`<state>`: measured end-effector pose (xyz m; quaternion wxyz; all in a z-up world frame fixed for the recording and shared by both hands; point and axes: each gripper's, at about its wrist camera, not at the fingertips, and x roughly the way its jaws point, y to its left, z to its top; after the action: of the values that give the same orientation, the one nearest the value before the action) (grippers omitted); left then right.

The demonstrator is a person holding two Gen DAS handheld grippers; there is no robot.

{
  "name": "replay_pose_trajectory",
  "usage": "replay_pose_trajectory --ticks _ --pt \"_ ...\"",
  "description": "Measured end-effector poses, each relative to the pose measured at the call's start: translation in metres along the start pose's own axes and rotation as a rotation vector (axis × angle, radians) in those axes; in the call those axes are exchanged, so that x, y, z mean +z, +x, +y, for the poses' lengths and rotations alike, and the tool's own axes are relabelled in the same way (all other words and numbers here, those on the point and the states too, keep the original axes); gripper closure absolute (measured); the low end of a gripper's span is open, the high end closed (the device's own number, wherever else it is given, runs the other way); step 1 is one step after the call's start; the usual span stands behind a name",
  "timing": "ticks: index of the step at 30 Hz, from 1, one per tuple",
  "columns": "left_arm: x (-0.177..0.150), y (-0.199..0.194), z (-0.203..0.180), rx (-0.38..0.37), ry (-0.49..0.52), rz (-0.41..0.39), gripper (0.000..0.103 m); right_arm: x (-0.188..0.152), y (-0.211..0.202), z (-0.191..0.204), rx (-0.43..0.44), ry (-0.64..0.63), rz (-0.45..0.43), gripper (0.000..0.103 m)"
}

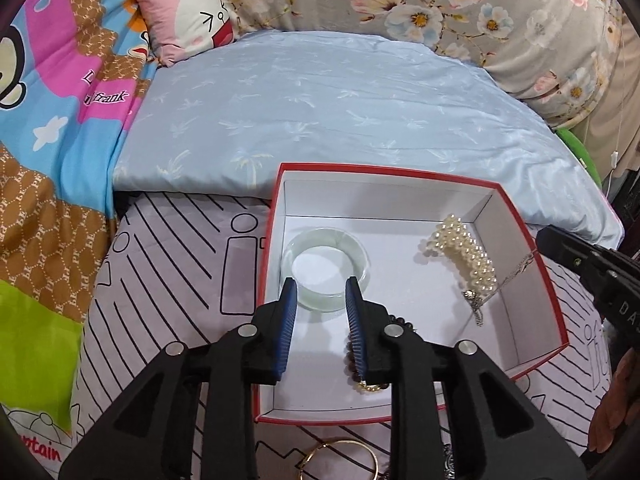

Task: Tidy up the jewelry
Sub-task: 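Carry the bead bracelet and earring into the red box with both tools, then open both tools in the box and withdraw them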

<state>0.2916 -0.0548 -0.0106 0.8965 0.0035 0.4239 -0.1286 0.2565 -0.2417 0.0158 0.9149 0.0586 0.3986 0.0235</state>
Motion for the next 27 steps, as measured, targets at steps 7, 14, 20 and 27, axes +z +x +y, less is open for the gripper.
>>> replay_pose_trajectory --ticks 7,14,20,27 --pt "-0.004 0.000 0.004 0.027 0.001 -0.007 0.069 -0.007 0.009 0.001 -0.009 0.009 0.007 0.083" --pt "-0.007 -0.005 0.005 0.010 -0.011 -0.015 0.065 -0.011 0.000 0.001 -0.035 0.000 -0.017 0.067" --pt "-0.011 -0.025 0.005 0.014 -0.014 -0.051 0.049 -0.018 -0.016 -0.001 -0.038 -0.003 -0.027 0.065" --pt "-0.027 -0.054 0.016 0.014 -0.038 -0.071 0.049 -0.044 -0.045 -0.003 -0.041 0.002 -0.035 0.065"
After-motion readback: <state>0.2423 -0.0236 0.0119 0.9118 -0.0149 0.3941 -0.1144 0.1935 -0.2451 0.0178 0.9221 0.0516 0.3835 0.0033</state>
